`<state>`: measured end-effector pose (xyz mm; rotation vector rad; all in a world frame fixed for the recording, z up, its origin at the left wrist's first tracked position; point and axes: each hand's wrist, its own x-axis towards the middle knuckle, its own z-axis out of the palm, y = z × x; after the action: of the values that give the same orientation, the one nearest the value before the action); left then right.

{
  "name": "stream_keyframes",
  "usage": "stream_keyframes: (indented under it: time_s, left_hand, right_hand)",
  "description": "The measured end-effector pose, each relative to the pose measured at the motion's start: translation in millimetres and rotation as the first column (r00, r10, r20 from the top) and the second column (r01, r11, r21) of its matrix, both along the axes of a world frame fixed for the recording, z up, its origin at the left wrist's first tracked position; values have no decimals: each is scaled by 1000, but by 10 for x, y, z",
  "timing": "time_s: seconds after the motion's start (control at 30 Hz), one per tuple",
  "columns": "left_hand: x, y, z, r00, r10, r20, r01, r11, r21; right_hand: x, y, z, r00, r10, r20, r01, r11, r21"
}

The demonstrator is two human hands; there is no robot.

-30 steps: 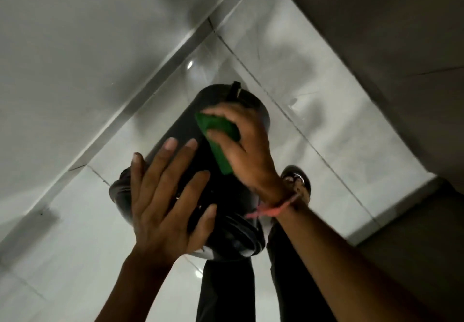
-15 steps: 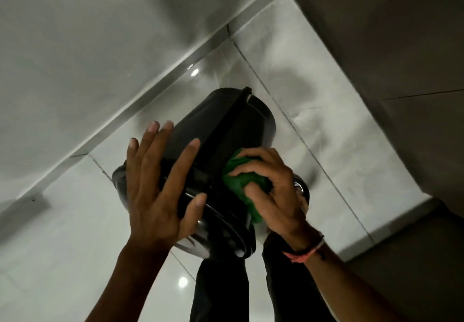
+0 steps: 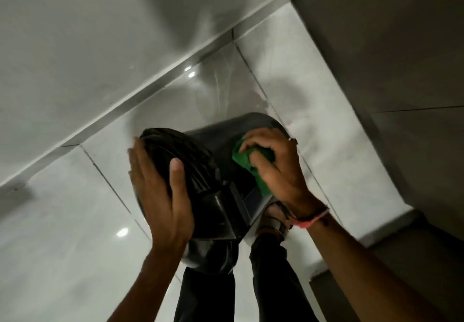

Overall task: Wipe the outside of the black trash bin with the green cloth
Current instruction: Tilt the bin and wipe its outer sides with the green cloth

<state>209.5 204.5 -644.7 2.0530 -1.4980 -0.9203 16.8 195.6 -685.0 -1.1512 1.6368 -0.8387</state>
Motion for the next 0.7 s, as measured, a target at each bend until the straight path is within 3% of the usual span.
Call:
stream_keyframes:
  time_s: [0.07, 0.17, 0.27, 0.33, 0.43, 0.5, 0.57, 0.63, 0.7]
  left_hand:
    - [25, 51, -21, 993, 106, -48, -102, 991, 83]
    - [108, 129, -47, 997, 57, -54, -53, 996, 73]
    - [117, 154, -76, 999, 8, -33, -6, 998, 67]
    - [113, 113, -97, 999, -29, -32, 31, 999, 42]
    - [204, 124, -119, 996, -86, -30, 87, 996, 26]
    - [272, 201, -129, 987, -159, -13, 159, 987, 3]
    - [298, 300, -140, 968, -249, 14, 249, 968, -42]
    - [333, 408, -164, 952, -305, 31, 307, 948, -84]
    - [371, 526, -180, 946, -322, 33, 324, 941, -101]
  right_hand:
    - [64, 191, 4, 999, 30, 31, -28, 996, -84]
    - [150, 364, -112, 997, 20, -70, -32, 985, -168]
    - [74, 319, -276, 940, -223, -259, 230, 973, -3]
    - [37, 230, -291, 930, -282, -235, 307, 948, 78]
    - [148, 366, -136, 998, -56, -1, 56, 998, 18]
    - [117, 613, -112, 977, 206, -50, -209, 976, -60]
    - [-86, 800, -220, 940, 318, -124, -320, 948, 3]
    - [-266, 831, -354, 985, 120, -124, -93, 974, 206]
    - [-342, 699, -459, 969, -205, -137, 243, 887, 393]
